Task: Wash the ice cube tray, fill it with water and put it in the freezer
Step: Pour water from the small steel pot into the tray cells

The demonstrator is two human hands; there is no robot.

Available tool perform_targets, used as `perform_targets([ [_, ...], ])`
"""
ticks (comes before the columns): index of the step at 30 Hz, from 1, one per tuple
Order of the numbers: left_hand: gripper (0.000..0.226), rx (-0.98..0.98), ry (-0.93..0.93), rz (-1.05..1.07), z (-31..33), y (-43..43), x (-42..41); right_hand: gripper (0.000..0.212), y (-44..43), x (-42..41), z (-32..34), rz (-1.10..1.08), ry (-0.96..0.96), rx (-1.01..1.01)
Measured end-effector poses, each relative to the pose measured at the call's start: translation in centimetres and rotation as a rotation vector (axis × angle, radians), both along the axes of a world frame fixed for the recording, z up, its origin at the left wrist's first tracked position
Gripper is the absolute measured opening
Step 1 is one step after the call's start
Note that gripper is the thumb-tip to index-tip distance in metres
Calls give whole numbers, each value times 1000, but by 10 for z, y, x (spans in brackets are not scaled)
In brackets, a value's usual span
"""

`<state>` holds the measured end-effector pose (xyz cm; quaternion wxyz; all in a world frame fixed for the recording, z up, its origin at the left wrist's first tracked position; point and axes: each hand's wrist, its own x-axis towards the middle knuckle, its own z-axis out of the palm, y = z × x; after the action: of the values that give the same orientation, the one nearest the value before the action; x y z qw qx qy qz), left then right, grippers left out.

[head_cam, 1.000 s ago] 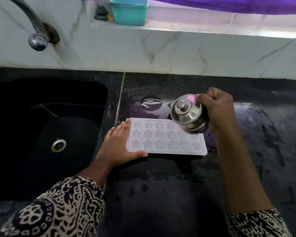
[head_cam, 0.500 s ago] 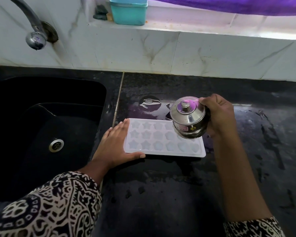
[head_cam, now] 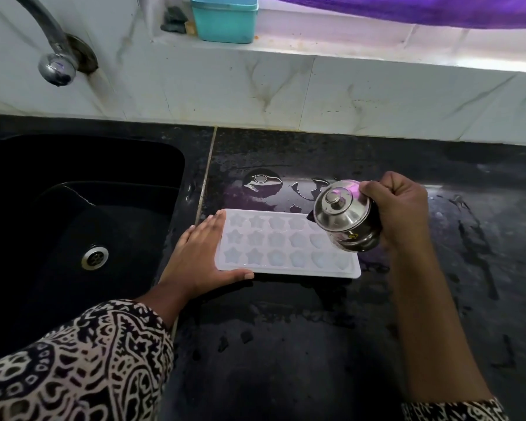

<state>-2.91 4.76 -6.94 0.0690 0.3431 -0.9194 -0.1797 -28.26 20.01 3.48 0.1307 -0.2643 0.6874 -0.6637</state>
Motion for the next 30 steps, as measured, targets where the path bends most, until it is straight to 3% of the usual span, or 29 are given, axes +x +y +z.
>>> perform_targets([
  [8,135,-8,-5,6,-2,-1,0,40,1,-3,1,12,128,53],
  [30,136,-14,-13,6,0,0,0,41,3,-7,4,20,169,85],
])
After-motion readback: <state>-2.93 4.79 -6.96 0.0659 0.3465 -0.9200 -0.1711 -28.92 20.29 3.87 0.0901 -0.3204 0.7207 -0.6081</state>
